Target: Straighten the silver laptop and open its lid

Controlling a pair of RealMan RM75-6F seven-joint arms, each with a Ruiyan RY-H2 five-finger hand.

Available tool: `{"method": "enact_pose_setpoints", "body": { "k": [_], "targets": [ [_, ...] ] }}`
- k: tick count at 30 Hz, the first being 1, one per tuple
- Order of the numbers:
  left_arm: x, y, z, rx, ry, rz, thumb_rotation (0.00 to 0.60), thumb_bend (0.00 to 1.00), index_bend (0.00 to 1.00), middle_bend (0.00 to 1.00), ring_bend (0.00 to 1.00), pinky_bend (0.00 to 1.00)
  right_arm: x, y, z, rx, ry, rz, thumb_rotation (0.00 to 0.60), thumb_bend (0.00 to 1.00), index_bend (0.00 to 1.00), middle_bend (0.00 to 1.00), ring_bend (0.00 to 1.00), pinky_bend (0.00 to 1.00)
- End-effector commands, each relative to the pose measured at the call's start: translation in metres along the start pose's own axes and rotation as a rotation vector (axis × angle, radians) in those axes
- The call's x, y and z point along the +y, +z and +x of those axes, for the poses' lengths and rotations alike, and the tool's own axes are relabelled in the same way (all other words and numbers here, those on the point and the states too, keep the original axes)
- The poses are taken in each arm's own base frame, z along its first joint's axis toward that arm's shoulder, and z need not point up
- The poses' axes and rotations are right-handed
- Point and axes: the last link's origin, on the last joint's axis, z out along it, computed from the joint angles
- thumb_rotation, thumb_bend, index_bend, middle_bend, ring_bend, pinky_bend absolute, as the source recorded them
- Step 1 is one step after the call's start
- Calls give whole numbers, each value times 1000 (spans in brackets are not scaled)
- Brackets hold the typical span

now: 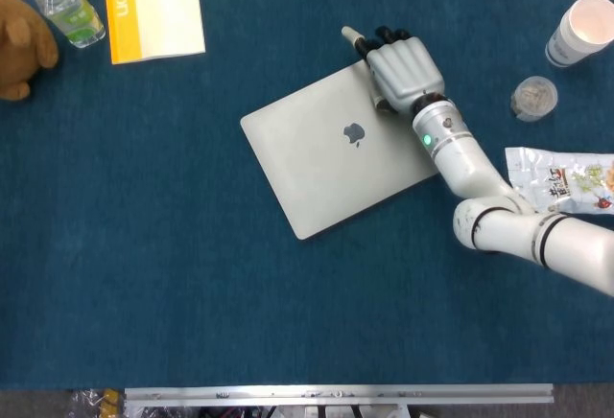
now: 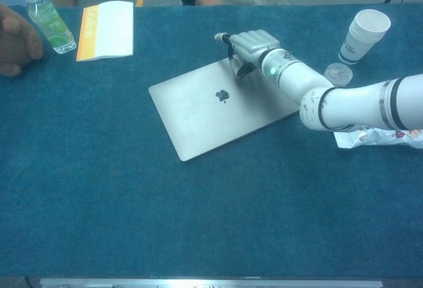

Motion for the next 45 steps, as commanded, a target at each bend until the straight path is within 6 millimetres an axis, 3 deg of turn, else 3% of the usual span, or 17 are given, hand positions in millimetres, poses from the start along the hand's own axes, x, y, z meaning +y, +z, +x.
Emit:
{"method": "enact_pose_setpoints", "body": {
  "k": [1,19,35,40,45],
  "targets": [
    [0,0,0,1,-1,-2,596,247,85,26,1,38,1,-1,0,1,-2,0,584,637,0,292,108,175],
    [-3,-5,-2,-3,-3,-6,598,247,84,26,1,38,5,-19,-6,-25,-13,10,584,638,0,331,108,175],
    [-8,-15,-2,1,-3,-13,597,247,81,25,0,38,13,-78,3,-53,-11,36,584,636,0,353,108,175],
    [-6,-15,-1,7,-5,-17,598,247,81,25,0,38,16,-79,9,-32,-15,29,583,631,0,353,108,176],
    [-4,-12,-3,0,-2,-19,598,247,81,25,0,38,23,-71,2,-42,-25,11,584,629,0,343,108,175]
  ]
}}
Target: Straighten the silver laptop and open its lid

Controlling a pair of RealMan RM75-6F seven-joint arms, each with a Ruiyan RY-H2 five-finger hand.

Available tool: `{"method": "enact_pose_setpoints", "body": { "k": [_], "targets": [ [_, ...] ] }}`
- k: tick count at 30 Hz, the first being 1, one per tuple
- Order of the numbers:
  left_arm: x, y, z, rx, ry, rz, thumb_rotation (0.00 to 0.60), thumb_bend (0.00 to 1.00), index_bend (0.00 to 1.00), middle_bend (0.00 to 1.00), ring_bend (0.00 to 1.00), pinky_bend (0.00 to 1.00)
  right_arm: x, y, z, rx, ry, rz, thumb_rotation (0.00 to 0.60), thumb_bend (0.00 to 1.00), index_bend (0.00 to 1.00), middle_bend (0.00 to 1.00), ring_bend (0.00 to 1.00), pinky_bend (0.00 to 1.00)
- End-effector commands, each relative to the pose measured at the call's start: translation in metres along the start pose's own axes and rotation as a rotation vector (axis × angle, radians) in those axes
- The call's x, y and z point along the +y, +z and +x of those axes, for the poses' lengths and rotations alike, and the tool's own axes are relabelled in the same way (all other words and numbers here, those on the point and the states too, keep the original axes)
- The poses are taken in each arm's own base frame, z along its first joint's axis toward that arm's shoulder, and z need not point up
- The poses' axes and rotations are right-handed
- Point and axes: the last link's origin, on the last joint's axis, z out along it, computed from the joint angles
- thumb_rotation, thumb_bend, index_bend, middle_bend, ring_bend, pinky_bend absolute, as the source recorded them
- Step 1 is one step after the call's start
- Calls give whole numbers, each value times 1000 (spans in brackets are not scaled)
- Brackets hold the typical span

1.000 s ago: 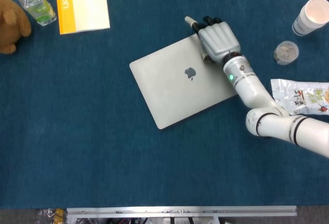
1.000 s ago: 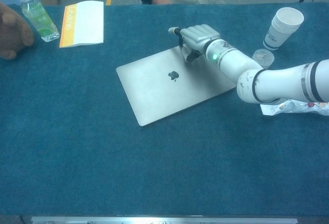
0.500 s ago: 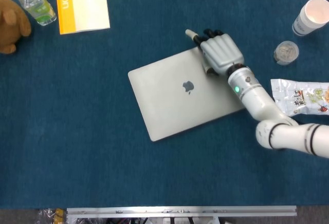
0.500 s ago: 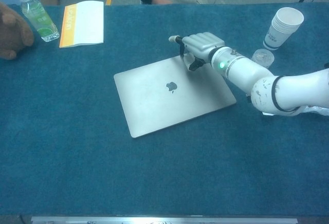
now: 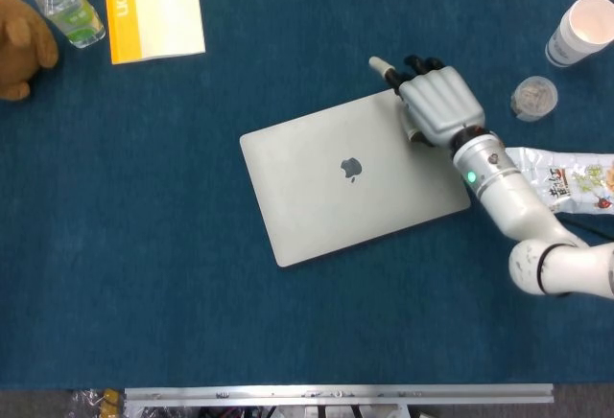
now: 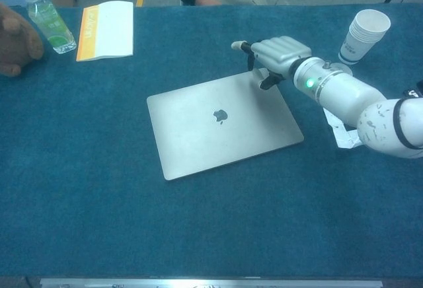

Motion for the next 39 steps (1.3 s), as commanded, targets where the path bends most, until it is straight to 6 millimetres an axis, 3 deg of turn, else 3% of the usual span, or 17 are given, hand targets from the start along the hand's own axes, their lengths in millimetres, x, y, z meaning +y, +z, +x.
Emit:
{"method": "enact_pose_setpoints", "body": {
  "k": [1,18,39],
  "targets": [
    [1,2,-1,-4,3,-1,598,248,81,25,0,38,3,7,-6,-11,-4,-10,584,629,0,341,108,175],
    [1,9,-1,-13,8,9,599,248,81,24,0,38,0,34,-19,-13,27,-11,568,629,0,293,84,176],
    [-1,5,-4,-15,0,2,597,248,76,18,0,38,6,1,-21,-53,-6,-1,567,628,0,325,84,176]
  ]
}}
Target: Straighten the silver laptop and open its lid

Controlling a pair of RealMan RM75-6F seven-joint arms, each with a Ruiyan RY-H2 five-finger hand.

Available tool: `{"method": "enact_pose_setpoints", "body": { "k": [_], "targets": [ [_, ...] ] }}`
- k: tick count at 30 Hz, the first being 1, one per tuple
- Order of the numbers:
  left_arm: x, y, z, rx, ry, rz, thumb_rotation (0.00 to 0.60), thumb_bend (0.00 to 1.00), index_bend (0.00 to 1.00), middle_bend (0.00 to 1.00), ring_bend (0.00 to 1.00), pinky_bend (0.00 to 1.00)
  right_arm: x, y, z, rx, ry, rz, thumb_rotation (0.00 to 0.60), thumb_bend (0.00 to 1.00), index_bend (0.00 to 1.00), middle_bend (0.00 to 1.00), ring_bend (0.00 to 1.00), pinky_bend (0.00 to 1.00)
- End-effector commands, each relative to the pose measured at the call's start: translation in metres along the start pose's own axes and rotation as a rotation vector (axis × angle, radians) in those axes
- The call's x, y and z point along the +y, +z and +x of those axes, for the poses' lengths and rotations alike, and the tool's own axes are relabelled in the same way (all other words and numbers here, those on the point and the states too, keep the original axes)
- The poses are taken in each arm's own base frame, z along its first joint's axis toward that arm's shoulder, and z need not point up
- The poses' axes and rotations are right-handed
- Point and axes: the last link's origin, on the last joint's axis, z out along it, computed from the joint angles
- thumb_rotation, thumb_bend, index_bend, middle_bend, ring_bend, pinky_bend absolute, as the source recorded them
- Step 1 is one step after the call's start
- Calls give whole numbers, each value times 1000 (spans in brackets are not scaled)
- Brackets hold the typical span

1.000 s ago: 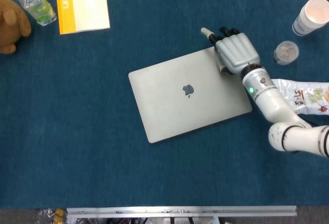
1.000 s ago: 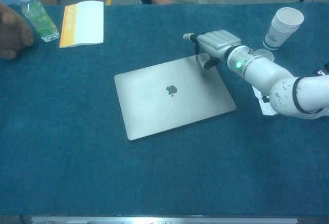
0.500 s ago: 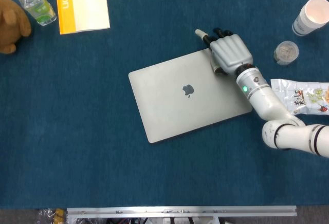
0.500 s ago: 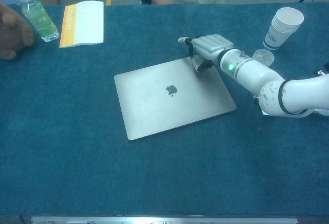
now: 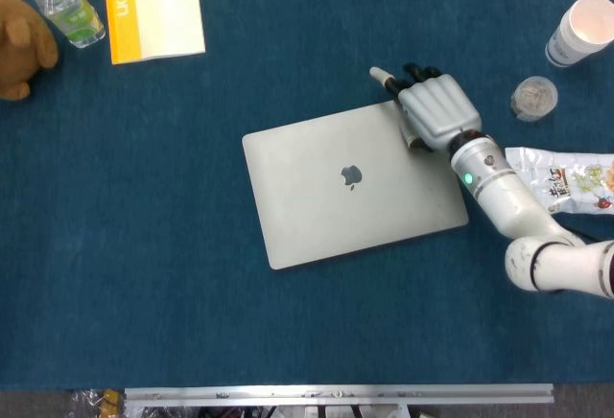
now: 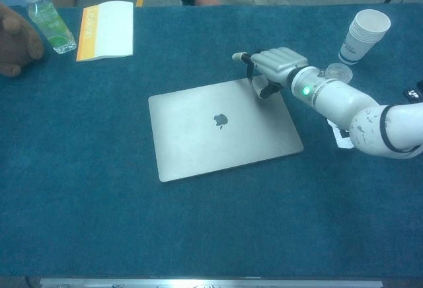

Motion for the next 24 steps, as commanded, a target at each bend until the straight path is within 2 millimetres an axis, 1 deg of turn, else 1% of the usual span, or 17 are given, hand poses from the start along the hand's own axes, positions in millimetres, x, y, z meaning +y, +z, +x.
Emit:
{"method": "enact_pose_setpoints", "body": {
  "k": [1,17,21,24],
  "targets": [
    [0,-1,0,0,-1,-1,598,247,75,18,0,38,3,-8,-2,-9,-2,-6,566,628,0,325,84,176],
    [-2,-4,-1,3,-3,-6,598,248,72,14,0,38,11,-41,-8,-50,30,-18,567,627,0,325,84,176],
    [-1,-6,1,12,-3,-9,599,247,70,14,0,38,9,-50,0,-34,43,0,566,624,0,325,84,176],
    [-2,-7,3,18,-3,-8,597,247,69,14,0,38,7,-58,11,1,41,24,566,621,0,325,84,176]
  ]
}}
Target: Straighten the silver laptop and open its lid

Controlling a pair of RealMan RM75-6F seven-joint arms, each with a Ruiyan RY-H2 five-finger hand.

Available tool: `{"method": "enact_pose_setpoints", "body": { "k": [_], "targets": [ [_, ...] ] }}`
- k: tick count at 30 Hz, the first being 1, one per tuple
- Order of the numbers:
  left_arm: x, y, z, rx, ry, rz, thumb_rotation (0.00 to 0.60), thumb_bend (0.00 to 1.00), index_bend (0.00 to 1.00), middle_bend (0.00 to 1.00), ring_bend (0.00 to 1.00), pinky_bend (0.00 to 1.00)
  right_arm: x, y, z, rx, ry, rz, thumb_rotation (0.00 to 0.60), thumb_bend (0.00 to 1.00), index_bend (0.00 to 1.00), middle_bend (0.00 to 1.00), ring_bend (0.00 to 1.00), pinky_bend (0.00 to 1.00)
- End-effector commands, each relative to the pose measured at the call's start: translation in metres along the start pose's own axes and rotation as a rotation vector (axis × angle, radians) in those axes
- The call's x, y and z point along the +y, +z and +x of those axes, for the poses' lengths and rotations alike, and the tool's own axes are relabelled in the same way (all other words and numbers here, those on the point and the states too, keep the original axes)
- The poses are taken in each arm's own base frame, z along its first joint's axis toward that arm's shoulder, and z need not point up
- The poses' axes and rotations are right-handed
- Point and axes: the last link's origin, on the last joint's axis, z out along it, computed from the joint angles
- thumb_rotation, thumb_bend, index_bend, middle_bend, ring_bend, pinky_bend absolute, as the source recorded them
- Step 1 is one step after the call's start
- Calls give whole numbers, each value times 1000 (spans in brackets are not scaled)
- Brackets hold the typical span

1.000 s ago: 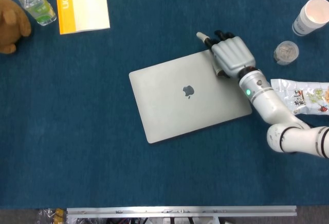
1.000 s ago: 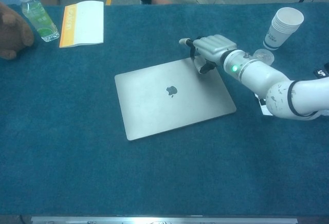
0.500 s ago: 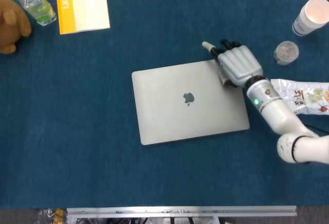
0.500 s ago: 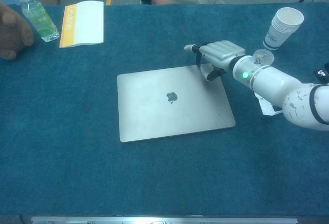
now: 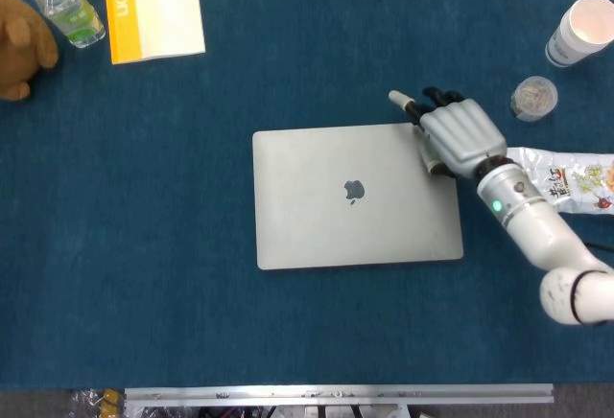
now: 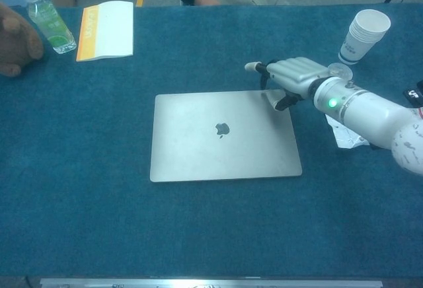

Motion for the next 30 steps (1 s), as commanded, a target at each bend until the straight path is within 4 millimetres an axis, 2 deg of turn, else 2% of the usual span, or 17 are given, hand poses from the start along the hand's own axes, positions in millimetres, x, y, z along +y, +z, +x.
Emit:
{"method": "enact_pose_setpoints", "body": {
  "k": [1,3,4,8,9,11,15,21,28,30],
  "targets": [
    [0,-1,1,3,-1,2,598,248,69,14,0,38,0,-11,13,46,0,25,566,616,0,325,84,176],
    [-1,-2,2,7,-4,6,598,247,69,14,0,38,1,-18,21,88,-11,44,566,570,0,321,84,176],
    [-1,-3,2,8,-6,9,598,247,69,14,0,38,4,-22,23,111,-27,53,565,515,0,309,84,176],
    [-1,-4,2,12,-11,11,598,247,69,14,0,38,15,-33,18,170,-102,101,583,195,0,247,72,176],
    [-1,-4,3,13,-11,10,599,248,69,14,0,38,17,-36,16,183,-110,114,592,142,0,236,68,176],
    [0,-4,3,15,-11,7,599,248,69,14,0,38,19,-42,13,205,-89,139,600,102,0,226,62,176],
    [3,-5,5,21,-7,0,599,248,69,14,0,38,19,-55,8,202,-21,170,600,96,0,212,60,176],
    [5,-8,4,20,-8,-4,598,247,69,14,0,38,21,-70,-1,198,-146,196,600,96,0,185,52,176],
    [4,-11,2,12,-7,-1,597,247,69,14,0,38,37,-81,-9,195,-226,182,600,96,0,167,40,177],
    [4,-12,2,12,-7,0,598,248,69,14,0,38,36,-85,-15,171,-164,176,600,96,0,166,37,179]
  ]
}}
